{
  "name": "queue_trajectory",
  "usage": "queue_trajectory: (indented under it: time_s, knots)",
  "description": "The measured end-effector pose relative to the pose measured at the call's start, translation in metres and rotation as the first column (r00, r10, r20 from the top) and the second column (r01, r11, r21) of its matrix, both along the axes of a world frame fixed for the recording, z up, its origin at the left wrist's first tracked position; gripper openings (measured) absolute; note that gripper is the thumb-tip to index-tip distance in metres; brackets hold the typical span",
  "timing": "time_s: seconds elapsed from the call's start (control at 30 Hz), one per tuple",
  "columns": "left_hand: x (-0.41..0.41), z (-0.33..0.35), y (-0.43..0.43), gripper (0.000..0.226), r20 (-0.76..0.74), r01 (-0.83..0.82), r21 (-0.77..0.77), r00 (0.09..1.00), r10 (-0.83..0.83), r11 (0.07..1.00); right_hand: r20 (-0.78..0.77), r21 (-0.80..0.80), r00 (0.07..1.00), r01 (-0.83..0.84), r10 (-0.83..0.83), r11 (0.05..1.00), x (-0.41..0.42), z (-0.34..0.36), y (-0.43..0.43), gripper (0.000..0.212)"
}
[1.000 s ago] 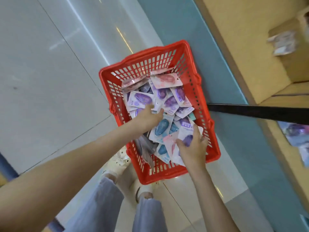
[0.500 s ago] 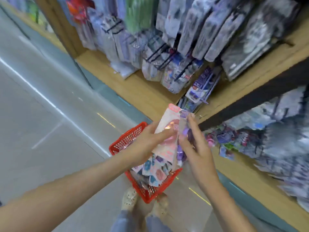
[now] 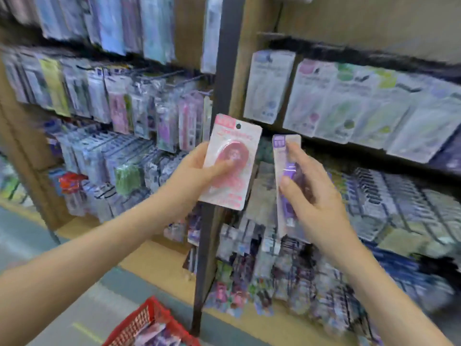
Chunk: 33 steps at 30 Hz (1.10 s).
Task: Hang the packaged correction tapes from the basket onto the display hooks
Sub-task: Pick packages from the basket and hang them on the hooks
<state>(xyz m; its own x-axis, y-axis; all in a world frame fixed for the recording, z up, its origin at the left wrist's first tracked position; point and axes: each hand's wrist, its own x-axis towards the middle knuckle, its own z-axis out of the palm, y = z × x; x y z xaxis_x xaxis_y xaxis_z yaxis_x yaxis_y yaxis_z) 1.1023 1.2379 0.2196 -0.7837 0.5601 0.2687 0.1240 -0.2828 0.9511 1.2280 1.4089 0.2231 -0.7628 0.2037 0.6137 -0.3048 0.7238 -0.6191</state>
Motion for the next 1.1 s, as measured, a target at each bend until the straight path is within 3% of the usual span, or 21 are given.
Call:
queue_trajectory:
  time_s: [0.13, 0.33, 0.47, 0.67, 0.8, 0.93, 1.1]
  knots:
    - [0.025, 0.068, 0.041, 0.037, -0.155, 0.025, 0.061, 0.988, -0.015, 0.998, -0.111, 0.153, 0.991, 0.085, -0.069, 0.985, 0.022, 0.065, 0.034, 0.050]
    - [0.033, 0.155, 0.084, 0.026, -0.337, -0.034, 0.144, 0.938, 0.081, 0.989, -0.289, 0.221, 0.949, 0.196, -0.128, 0.955, 0.009, 0.149, 0.069, 0.054]
    - [0.014, 0.192, 0.097, 0.026, -0.401, -0.029, 0.164, 0.911, 0.093, 0.986, -0.339, 0.184, 0.923, 0.253, -0.180, 0.950, -0.007, 0.198, 0.089, 0.052]
    - [-0.027, 0.219, 0.108, 0.037, -0.415, -0.036, 0.228, 0.900, 0.130, 0.973, -0.380, 0.283, 0.904, 0.317, -0.197, 0.905, -0.041, 0.243, 0.107, 0.052]
    - [-0.048, 0.224, 0.104, 0.039, -0.437, -0.029, 0.388, 0.874, 0.212, 0.921, -0.452, 0.238, 0.865, 0.351, -0.216, 0.906, -0.056, 0.254, 0.120, 0.051]
    - [-0.061, 0.227, 0.102, 0.039, -0.501, -0.007, 0.402, 0.835, 0.227, 0.915, -0.498, 0.356, 0.856, 0.349, -0.140, 0.867, -0.066, 0.259, 0.119, 0.052]
    - [-0.071, 0.234, 0.109, 0.040, -0.507, -0.041, 0.433, 0.815, 0.281, 0.901, -0.446, 0.467, 0.886, 0.347, -0.122, 0.813, -0.097, 0.279, 0.111, 0.054]
